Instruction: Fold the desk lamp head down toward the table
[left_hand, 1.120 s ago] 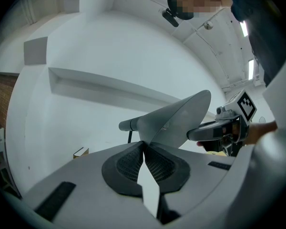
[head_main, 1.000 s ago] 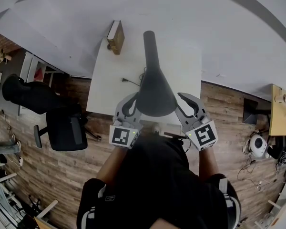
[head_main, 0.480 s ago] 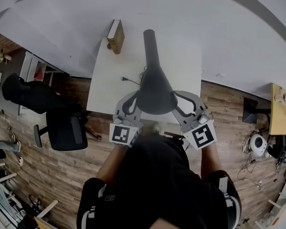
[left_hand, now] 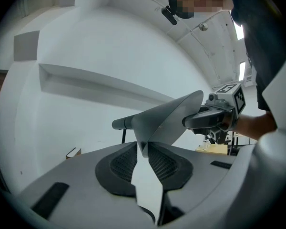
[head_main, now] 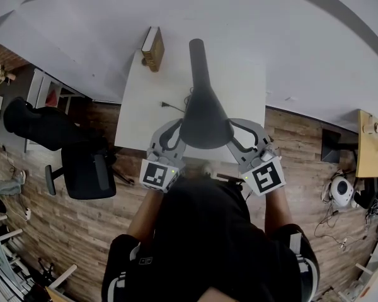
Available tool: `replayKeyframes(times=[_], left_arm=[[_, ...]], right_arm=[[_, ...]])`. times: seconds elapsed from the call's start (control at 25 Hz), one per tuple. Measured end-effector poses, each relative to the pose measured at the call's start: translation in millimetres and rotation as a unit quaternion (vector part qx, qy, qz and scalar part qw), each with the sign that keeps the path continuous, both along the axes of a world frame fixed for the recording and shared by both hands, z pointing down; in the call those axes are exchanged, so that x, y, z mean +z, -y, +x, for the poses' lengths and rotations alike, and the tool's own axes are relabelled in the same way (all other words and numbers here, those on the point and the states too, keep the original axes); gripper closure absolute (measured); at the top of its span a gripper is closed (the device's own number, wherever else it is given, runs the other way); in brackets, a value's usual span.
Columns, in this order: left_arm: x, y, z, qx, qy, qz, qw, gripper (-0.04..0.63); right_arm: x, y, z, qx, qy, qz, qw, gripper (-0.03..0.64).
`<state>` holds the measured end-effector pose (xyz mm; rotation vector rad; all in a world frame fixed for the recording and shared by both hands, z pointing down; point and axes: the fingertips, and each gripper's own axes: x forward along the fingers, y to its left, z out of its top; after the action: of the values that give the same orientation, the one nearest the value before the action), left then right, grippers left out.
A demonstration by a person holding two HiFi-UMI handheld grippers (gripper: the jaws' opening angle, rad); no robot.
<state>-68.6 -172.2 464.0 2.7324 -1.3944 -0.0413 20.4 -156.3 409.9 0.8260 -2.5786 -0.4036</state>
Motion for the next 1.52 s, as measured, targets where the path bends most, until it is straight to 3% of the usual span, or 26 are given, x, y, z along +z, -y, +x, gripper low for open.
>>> replayKeyframes(times=[0.08,0.16,0.24,0.32,0.4,0.48,0.68,0.84,1.08,1.28,1.52], left_arm=[[-4,-4,-3,0.014,0.004,0.006,0.9999,0.443],[-18,-7,-8,0.018,0.005,0.019,0.9997,0.420],[-32,-14,-10,0.035,0.030,0.038,0.9982,0.402],[-41,-23,-7,0.071,0.095,0.061,0.9912,0.395],[-43,-31,-5,0.108,0.174,0.073,0.9761,0.387],[-50,-36,-2,0.124,0.207,0.078,0.9673,0.383],[-60,-40,14,0.159,0.252,0.110,0.9483,0.385],[-55,-40,21,0.184,0.291,0.119,0.9312,0.463],[-44,-40,21,0.180,0.304,0.133,0.9261,0.466],[-15,-42,22,0.177,0.328,0.141,0.9169,0.459],[16,-39,21,0.161,0.384,0.182,0.8907,0.457]], right_arm=[[0,0,0,0.001,0.003,-0.001,1.000,0.497],[0,1,0,0.000,0.005,0.000,1.000,0.497],[0,1,0,0.000,0.006,0.001,1.000,0.497],[0,1,1,-0.001,0.006,0.001,1.000,0.497],[0,1,1,-0.001,0.005,0.001,1.000,0.497],[1,1,1,-0.002,0.005,0.000,1.000,0.496],[0,0,0,-0.002,0.003,0.000,1.000,0.495],[1,0,0,-0.002,0.002,-0.001,1.000,0.495],[11,0,1,0.000,-0.019,0.008,1.000,0.492],[36,-1,1,0.001,-0.073,0.058,0.996,0.484],[66,2,0,0.001,-0.102,0.113,0.988,0.477]])
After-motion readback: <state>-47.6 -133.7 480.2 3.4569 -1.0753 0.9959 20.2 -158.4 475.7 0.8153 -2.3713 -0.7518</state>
